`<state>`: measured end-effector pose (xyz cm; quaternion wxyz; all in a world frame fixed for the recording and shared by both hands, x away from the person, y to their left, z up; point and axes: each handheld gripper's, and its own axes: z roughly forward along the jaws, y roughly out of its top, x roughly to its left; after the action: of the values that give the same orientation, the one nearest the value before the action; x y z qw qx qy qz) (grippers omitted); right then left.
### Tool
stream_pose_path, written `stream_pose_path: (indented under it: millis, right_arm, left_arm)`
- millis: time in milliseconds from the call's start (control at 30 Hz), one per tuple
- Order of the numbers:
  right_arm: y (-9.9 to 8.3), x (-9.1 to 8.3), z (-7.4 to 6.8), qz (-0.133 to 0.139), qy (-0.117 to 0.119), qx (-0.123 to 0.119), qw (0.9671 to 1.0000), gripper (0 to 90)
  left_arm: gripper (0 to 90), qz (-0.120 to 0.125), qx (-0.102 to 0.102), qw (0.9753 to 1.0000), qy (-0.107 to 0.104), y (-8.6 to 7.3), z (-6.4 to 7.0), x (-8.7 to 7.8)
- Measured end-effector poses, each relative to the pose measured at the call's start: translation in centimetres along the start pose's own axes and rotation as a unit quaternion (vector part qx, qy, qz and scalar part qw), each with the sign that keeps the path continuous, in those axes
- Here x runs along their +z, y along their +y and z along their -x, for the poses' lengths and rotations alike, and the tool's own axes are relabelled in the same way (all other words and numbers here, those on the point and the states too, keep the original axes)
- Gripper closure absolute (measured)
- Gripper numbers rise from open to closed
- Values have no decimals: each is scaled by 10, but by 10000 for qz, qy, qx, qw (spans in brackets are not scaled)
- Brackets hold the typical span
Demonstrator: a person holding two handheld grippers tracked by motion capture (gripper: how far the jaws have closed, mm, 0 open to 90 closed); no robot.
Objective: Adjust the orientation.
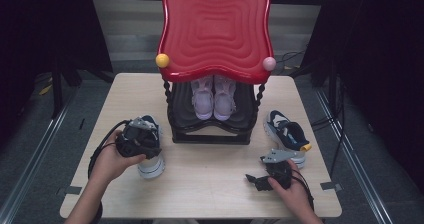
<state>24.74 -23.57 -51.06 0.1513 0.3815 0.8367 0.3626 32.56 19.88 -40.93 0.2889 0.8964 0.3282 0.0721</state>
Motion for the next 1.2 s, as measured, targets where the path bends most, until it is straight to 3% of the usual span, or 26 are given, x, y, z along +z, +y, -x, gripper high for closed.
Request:
stream_pose_path:
  millis: [200, 233, 267, 300, 367, 400, 500, 533, 900, 1000, 1100, 1200]
  right_arm:
    - [0, 0, 0, 0, -1, 1, 10000, 131]
    - [0, 0, 0, -1, 0, 0, 10000, 131]
    - [0, 0, 0, -1, -1, 0, 10000, 131]
    - [0, 0, 0, 0, 0, 1, 10000, 131]
    - [0, 0, 0, 0, -1, -1, 10000, 131]
    - [0, 0, 0, 0, -1, 0, 10000, 131]
    - [0, 0, 0, 1, 0, 0, 10000, 131]
    - [0, 0, 0, 1, 1, -1, 10000, 131]
    - [0, 0, 0, -1, 7, -2, 10000, 131]
    - [0, 0, 0, 0, 7, -3, 10000, 130]
    - [0, 0, 0, -1, 6, -2, 10000, 130]
    - [0, 0, 0, -1, 7, -2, 10000, 131]
  left_arm:
    - [432, -5, 355, 9994, -53, -5, 0, -11]
    - [425, -101, 569, 9983, -27, -6, 2, -12]
    - [425, -101, 569, 9983, -27, -6, 2, -12]
    - [425, -216, 728, 9971, 23, -7, 3, -11]
    - [512, -275, 728, 9970, -44, -8, 4, -10]
    - [562, -417, 852, 9953, -178, -8, 7, -7]
    - [665, -529, 822, 9952, -91, -5, 10, -6]
    - [678, -489, 726, 9961, -130, -4, 10, -5]
    - [677, -347, 340, 9983, -325, 11, 16, 8]
    - [623, -372, 271, 9980, -427, 12, 14, 7]
    - [472, -366, 321, 9981, -370, 13, 15, 6]
    - [425, -418, 359, 9975, -439, 15, 17, 4]
